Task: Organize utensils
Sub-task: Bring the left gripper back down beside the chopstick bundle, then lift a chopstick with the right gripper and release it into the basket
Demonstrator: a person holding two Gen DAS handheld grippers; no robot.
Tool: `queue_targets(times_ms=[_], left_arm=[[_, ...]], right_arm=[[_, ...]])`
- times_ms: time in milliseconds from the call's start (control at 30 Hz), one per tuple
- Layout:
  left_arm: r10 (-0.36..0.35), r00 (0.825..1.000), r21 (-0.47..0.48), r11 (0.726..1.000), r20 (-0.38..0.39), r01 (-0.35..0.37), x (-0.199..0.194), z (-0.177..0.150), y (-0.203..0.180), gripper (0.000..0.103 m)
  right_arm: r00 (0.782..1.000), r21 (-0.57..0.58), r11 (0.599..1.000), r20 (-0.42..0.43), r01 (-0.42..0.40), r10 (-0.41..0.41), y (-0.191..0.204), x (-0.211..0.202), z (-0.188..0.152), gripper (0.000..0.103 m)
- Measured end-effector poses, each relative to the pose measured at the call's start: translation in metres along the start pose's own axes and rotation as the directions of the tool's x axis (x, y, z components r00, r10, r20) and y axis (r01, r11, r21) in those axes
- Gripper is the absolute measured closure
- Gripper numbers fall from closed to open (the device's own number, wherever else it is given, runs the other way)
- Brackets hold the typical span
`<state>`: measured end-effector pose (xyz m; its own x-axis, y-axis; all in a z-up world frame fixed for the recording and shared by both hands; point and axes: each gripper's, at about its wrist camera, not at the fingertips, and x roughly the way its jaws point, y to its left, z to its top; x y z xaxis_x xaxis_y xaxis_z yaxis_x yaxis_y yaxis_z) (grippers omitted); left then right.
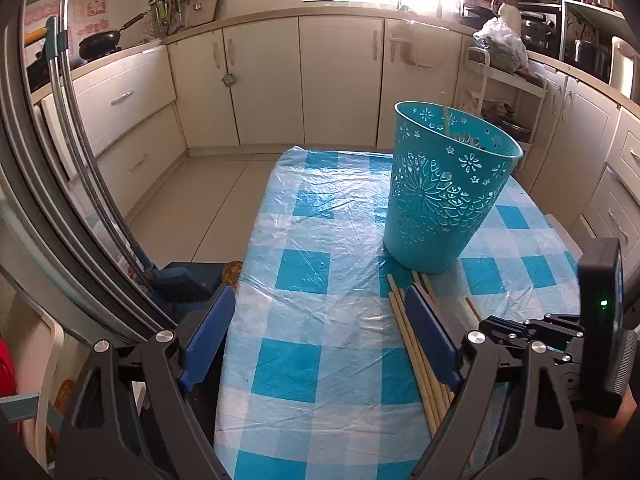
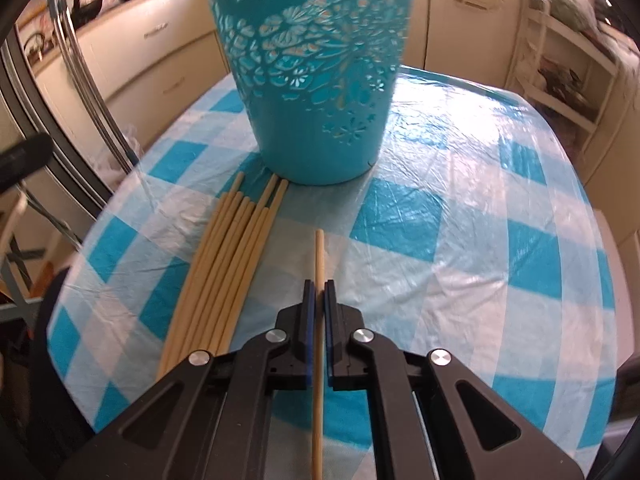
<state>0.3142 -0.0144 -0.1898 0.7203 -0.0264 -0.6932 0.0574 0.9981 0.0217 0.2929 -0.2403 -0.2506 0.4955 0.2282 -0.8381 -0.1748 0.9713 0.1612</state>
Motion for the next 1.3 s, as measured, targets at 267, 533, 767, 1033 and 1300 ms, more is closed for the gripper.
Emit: queue_targets(times_ms=[267,533,767,1033,1300], left_arm=[[-0.014,0.999,-0.032,0.999,-0.047,0.012,0.007,-0.009,0.006,0.020],[-0.007,0.997,-0.070,0.998,-0.075,0.002,0.009,-0.016,0.015,0.020],[-0.020,0.997,-0.091,0.996,-0.081,0.013,0.007,-0.019,0.018,0.019],[-0.042,0.993,-0.132,0.991,-0.112,0.027,0.018,-0.022,0.023,0.019],[-0.055,0.989,-0.160,0.987,-0.135,0.033,0.030,-0.025,0.027,0.019]], right_arm=[[0.971,0.127,0.979,0.200,-0.157,0.130,-0.019,-0.071,0.008,0.098],[0.875,0.082,0.960,0.437,-0.269,0.208,-0.011,-0.141,0.064,0.098],[0.775,0.061,0.965,0.609,-0.257,0.168,-0.010,-0.153,0.144,0.098],[0.745,0.178,0.969,0.667,-0.168,0.006,-0.021,-0.111,0.204,0.098],[0.817,0.197,0.975,0.575,-0.098,-0.034,-0.026,-0.071,0.199,0.097]])
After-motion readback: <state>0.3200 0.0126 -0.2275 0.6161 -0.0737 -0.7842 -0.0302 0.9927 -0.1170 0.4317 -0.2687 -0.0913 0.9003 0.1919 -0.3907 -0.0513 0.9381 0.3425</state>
